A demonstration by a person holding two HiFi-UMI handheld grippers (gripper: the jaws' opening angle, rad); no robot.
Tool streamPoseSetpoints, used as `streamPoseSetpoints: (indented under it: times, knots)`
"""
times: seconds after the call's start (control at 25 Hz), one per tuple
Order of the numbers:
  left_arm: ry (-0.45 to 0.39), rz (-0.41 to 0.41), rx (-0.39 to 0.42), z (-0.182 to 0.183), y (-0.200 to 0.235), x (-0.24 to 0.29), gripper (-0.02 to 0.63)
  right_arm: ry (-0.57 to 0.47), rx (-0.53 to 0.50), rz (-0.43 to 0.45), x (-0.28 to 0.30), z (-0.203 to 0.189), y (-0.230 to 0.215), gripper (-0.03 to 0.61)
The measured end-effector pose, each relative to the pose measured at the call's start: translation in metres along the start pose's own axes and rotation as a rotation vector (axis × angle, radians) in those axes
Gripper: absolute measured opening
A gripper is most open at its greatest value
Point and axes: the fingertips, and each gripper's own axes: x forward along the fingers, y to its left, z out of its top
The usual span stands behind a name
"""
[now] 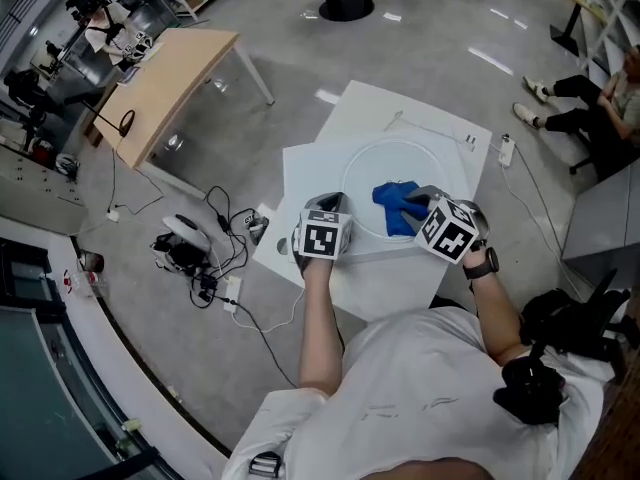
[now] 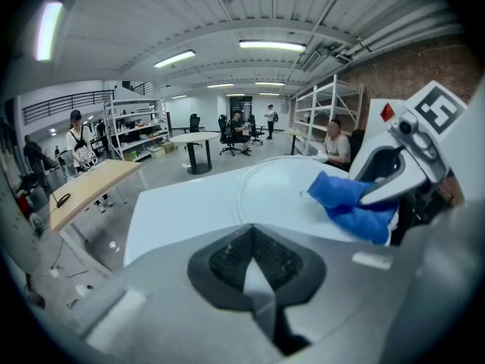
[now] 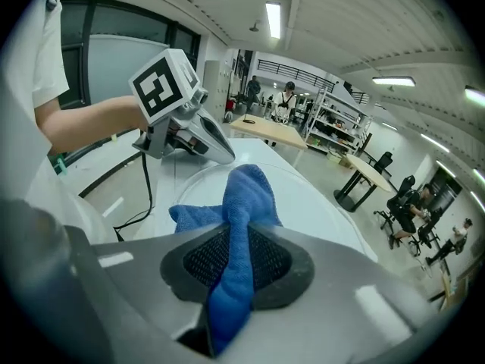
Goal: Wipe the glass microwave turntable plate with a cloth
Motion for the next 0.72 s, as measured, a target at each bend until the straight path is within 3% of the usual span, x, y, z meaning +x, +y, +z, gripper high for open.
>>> streamPoseSetpoints:
  times: [0.2,0.4,0.72]
  knots:
    - [-0.003,0.016,0.021,-0.001,0.002,0.002,0.0,-0.026,-0.04,0.05,0.021,0.025,0.008,0.067]
    - [-0.001,-0.005,0.003,0.002,-0.003,-0.001,0.0,-0.042,-0.118,0.024,0.054,0.057,-0.007,0.071]
    - [0.002,-0.004,0.007,0.002,-0.005,0.003,0.0,-0.011,-0.015,-0.198,0.053,0.029,-0.092,0.071]
